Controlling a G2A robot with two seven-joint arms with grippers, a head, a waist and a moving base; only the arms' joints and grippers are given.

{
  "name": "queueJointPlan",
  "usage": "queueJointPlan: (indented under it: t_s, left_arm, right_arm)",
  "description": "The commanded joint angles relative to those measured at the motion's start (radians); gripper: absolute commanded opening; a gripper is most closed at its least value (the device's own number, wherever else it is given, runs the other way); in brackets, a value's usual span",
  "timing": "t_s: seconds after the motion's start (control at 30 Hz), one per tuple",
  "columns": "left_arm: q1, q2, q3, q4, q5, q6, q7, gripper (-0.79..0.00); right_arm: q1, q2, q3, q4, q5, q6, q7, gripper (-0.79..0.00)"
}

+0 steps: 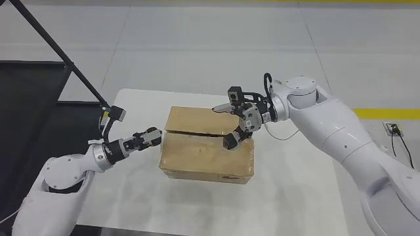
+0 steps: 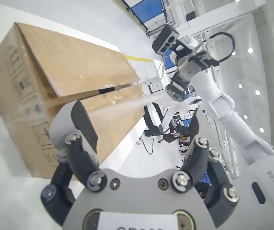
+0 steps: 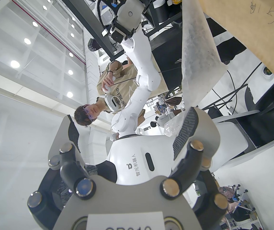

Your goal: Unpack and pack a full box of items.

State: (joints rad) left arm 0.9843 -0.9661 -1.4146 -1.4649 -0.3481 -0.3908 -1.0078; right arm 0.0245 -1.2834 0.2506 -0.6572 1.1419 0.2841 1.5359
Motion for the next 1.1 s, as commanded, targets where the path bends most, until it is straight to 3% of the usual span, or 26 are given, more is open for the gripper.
queueJointPlan:
  t_s: [0.0, 0.2, 0.5, 1.07]
  left_arm:
    - [0.015, 0.001, 0.002, -0.025, -0.072, 0.008, -0.056, 0.000]
    - [0.045, -0.006, 0.061, -0.065, -0.091, 0.022, -0.086, 0.000]
    - [0.012, -0.023, 0.149, -0.006, 0.047, 0.009, 0.036, 0.000]
    - [-0.030, -0.019, 0.098, -0.002, 0.048, 0.006, 0.067, 0.000]
  right_arm:
    - [0.001, -0.003, -0.003, 0.003, 0.004, 0.000, 0.000, 0.000]
    - [0.008, -0.011, -0.015, 0.010, 0.012, 0.000, 0.000, 0.000]
    - [0.016, -0.017, -0.029, 0.017, 0.023, 0.000, 0.000, 0.000]
    - [0.012, -0.011, -0.046, 0.015, 0.041, 0.000, 0.000, 0.000]
